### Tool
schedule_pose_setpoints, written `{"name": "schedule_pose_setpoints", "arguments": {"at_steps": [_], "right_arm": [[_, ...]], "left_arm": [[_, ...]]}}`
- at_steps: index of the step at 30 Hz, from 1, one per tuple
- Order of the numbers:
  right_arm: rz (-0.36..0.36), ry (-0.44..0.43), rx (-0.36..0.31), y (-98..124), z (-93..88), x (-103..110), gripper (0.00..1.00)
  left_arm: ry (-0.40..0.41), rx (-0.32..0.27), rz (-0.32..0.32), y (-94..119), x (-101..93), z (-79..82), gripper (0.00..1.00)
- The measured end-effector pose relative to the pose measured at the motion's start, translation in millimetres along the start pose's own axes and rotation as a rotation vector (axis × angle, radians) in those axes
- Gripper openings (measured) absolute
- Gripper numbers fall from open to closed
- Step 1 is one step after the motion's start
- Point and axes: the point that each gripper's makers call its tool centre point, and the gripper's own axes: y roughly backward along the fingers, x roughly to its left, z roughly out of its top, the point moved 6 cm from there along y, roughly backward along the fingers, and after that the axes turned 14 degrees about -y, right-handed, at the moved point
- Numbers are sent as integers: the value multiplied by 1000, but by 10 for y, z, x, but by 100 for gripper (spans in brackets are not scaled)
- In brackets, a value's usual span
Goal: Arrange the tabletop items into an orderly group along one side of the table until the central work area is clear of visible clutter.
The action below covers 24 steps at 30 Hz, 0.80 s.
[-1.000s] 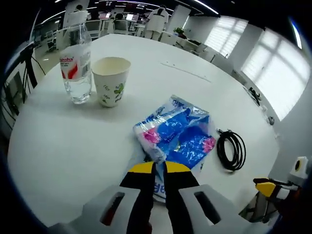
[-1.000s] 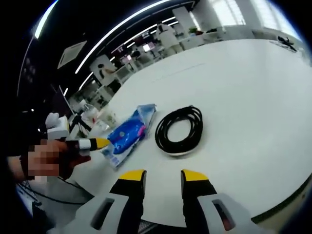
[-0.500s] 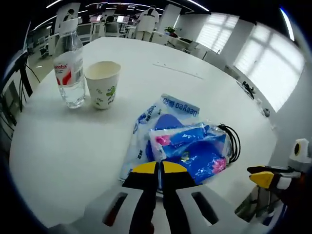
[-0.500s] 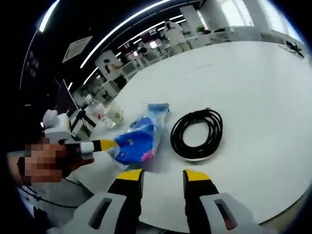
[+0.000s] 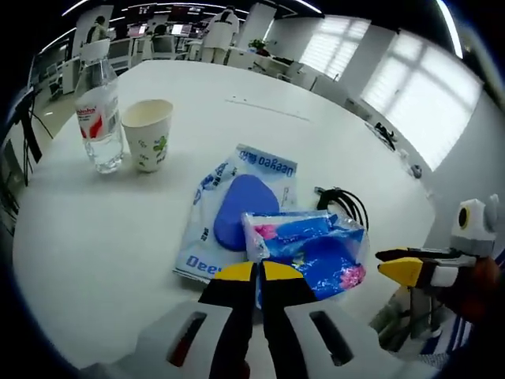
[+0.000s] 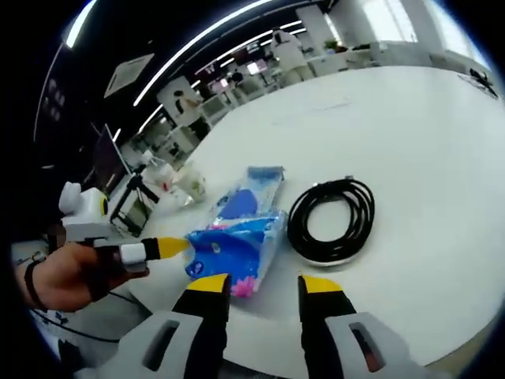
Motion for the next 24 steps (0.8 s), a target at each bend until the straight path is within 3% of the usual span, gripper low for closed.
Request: {"name": "schedule_pose_setpoints", "arguments": {"at_steps": [15, 18, 24], "right_arm": [[18, 32, 20, -119, 15, 74, 27], [6, 34, 26, -155, 19, 66, 23], [-28, 9, 15, -161, 52, -26, 2]], "left_arm": [[4, -9, -19, 46, -60, 12, 0], [-8, -7, -28, 40, -65, 2, 0], [-17, -10, -35, 52, -91, 4, 0]]}}
